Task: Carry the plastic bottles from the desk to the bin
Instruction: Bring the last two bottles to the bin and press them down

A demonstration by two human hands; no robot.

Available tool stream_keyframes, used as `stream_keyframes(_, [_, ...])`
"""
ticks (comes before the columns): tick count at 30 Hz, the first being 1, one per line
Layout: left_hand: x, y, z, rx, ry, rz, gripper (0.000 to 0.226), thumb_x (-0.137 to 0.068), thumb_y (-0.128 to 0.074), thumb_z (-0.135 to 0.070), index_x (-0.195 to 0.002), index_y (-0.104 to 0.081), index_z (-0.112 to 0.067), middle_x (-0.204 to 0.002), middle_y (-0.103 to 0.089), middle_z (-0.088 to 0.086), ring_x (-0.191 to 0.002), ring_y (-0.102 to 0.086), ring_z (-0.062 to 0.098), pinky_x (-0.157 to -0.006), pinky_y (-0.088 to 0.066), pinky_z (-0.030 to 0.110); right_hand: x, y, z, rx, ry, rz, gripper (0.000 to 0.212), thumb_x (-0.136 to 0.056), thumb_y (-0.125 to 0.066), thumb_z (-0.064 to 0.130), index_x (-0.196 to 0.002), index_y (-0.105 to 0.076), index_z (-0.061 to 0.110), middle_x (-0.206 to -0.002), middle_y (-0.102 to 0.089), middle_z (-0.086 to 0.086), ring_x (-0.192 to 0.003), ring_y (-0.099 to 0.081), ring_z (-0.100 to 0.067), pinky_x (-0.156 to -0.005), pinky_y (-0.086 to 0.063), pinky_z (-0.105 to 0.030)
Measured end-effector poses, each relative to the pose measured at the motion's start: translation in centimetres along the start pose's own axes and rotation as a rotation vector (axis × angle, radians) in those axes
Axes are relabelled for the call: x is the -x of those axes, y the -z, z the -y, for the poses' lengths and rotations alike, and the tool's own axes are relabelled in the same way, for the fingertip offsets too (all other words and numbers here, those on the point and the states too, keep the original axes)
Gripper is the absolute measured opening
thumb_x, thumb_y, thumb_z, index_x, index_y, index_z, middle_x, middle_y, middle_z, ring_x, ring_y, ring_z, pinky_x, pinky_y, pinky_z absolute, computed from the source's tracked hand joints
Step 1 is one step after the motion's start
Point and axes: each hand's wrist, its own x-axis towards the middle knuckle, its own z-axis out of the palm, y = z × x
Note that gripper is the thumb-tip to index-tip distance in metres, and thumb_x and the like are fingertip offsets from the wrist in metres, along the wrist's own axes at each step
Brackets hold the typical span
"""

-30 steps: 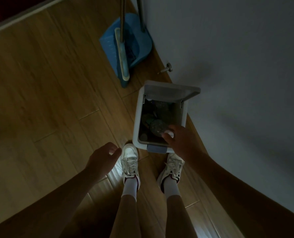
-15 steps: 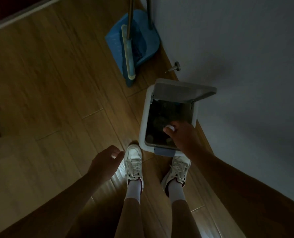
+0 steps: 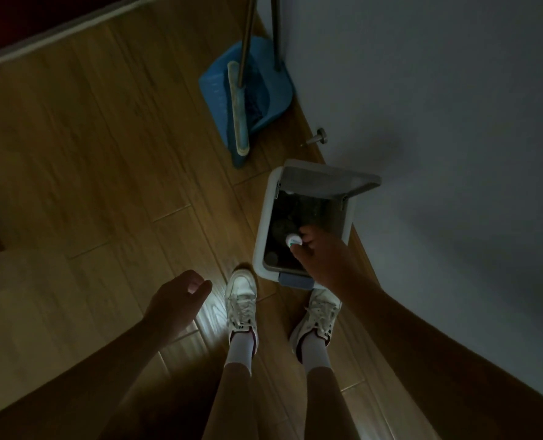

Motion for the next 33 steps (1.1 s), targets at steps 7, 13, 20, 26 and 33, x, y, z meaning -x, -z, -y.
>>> stream_keyframes(7, [1.9,1.9,-2.5,0.032,0.005,-0.015,0.022,-0.099,-0.054,-0.042,-0.106,-0.064,-0.024,-0.091,-0.062,-0.011,-0.079,-0.060,0.008,-0.063,-0.045,0.025,4.9,9.1,4.5,-0.100,0.313,-0.292,0.036,-0.096,-0.059,0.028,-0.131,-0.057,0.023,-0.131,-0.060,0.000,-0.117,-0.054,-0.010,-0.097,-0.041,-0.020])
stream_keyframes(13, [4.0,3.4,-3.8,0.102,0.003,-0.028,0.019,-0.097,-0.057,-0.041,-0.102,-0.064,-0.024,-0.094,-0.063,-0.008,-0.088,-0.063,0.014,-0.067,-0.045,0.027,3.5,12.6,6.0,0.004,0.437,-0.433,0.035,-0.095,-0.058,0.021,-0.130,-0.060,0.012,-0.122,-0.063,-0.008,-0.113,-0.056,-0.020,-0.097,-0.046,-0.032])
stream_keyframes(20, [5.0,3.5,-2.7,0.163,0.017,-0.045,0.016,-0.097,-0.058,-0.040,-0.095,-0.065,-0.026,-0.092,-0.064,-0.012,-0.085,-0.063,0.012,-0.072,-0.049,0.030,3.6,8.5,3.3,0.194,0.302,-0.152,0.035,-0.097,-0.051,0.038,-0.122,-0.066,0.019,-0.122,-0.064,-0.002,-0.108,-0.060,-0.019,-0.094,-0.052,-0.039])
stream_keyframes(26, [4.1,1.1,0.5,0.128,0.058,-0.029,0.016,-0.095,-0.059,-0.043,-0.082,-0.059,-0.035,-0.086,-0.067,-0.011,-0.083,-0.067,0.014,-0.071,-0.050,0.030,4.7,-0.1,-1.5,0.343,0.250,0.014,0.044,-0.096,-0.051,0.035,-0.133,-0.056,0.012,-0.146,-0.047,-0.006,-0.131,-0.047,-0.028,-0.102,-0.047,-0.041])
stream_keyframes(33, [4.4,-1.2,3.1,0.139,0.108,-0.007,0.015,-0.096,-0.060,-0.041,-0.083,-0.060,-0.034,-0.085,-0.063,-0.014,-0.082,-0.064,0.015,-0.074,-0.052,0.034,4.6,-5.5,-4.2,0.461,0.224,0.036,0.075,-0.094,-0.056,0.034,-0.157,-0.018,0.015,-0.166,-0.010,-0.005,-0.153,-0.009,-0.025,-0.120,-0.023,-0.045])
